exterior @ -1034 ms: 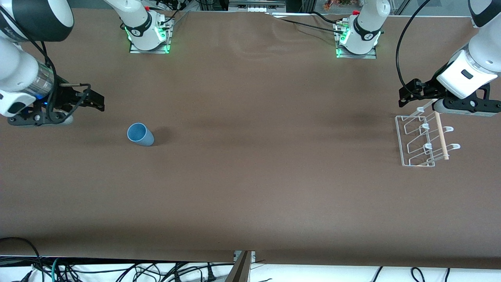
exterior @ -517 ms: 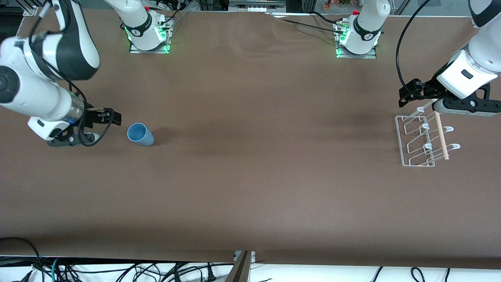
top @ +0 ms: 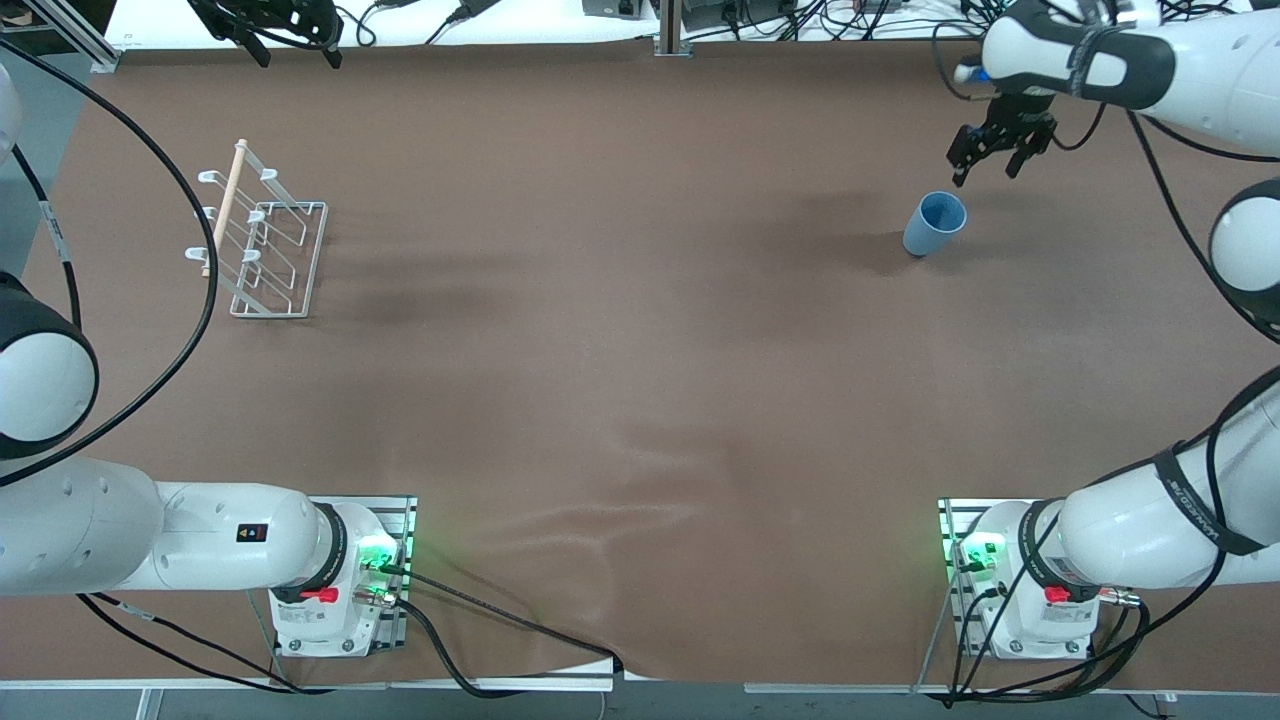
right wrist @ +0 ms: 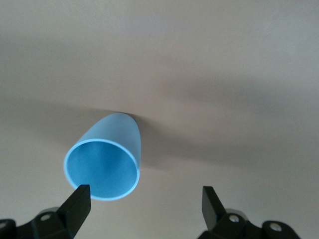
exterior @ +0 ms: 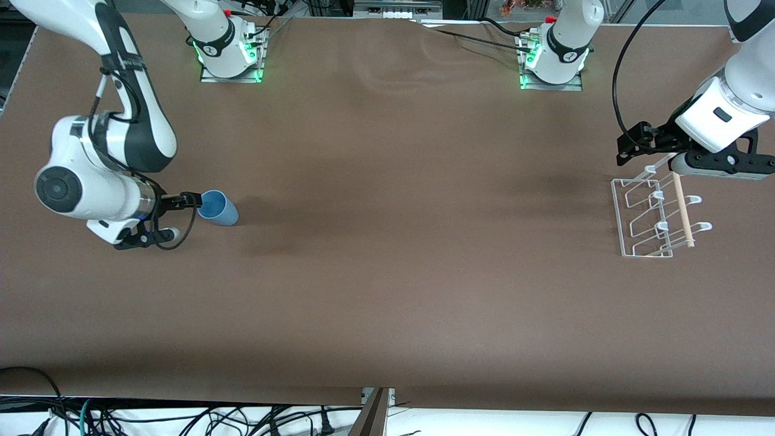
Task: Transfer cup to left arm and place on rack
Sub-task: 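Move the right gripper down to the light blue cup, then close the right gripper on the blue cup's rim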
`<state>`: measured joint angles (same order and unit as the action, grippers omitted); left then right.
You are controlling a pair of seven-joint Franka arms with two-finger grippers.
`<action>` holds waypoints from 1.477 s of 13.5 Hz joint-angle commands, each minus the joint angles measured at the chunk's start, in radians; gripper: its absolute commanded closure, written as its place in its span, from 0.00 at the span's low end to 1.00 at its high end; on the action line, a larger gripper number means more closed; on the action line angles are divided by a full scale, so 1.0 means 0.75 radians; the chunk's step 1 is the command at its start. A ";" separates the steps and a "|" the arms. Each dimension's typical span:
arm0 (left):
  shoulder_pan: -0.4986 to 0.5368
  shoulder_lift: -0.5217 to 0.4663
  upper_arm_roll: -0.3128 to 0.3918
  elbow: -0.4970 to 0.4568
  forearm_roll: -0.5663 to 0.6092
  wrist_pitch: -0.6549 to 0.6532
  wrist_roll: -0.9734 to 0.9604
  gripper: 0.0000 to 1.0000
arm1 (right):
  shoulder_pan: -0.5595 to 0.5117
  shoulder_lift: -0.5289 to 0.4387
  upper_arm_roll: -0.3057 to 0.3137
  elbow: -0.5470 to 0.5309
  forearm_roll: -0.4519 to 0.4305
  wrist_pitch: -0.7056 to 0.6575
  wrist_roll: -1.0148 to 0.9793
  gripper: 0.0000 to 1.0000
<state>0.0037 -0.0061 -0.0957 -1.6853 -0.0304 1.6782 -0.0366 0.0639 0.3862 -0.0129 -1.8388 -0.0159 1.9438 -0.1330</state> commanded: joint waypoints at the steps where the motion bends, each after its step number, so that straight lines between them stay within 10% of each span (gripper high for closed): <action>1: 0.005 0.012 -0.009 0.038 0.018 -0.033 -0.008 0.00 | -0.003 0.074 0.009 0.006 -0.003 0.018 -0.023 0.01; 4: 0.005 0.012 -0.009 0.040 0.018 -0.033 -0.008 0.00 | 0.005 0.115 0.013 0.008 -0.003 0.073 -0.001 0.02; 9: 0.005 0.012 -0.009 0.040 0.018 -0.033 -0.010 0.00 | 0.011 0.201 0.017 0.065 0.066 0.108 0.038 1.00; 15: 0.005 0.012 -0.009 0.040 0.018 -0.033 -0.013 0.00 | 0.062 0.199 0.029 0.165 0.082 -0.024 0.152 1.00; 20: 0.003 0.037 -0.012 0.040 -0.019 -0.031 0.000 0.00 | 0.176 0.209 0.029 0.355 0.495 -0.168 0.491 1.00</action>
<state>0.0037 -0.0051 -0.0976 -1.6850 -0.0316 1.6781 -0.0366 0.1684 0.5284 0.0118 -1.6293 0.2480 1.8521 0.1324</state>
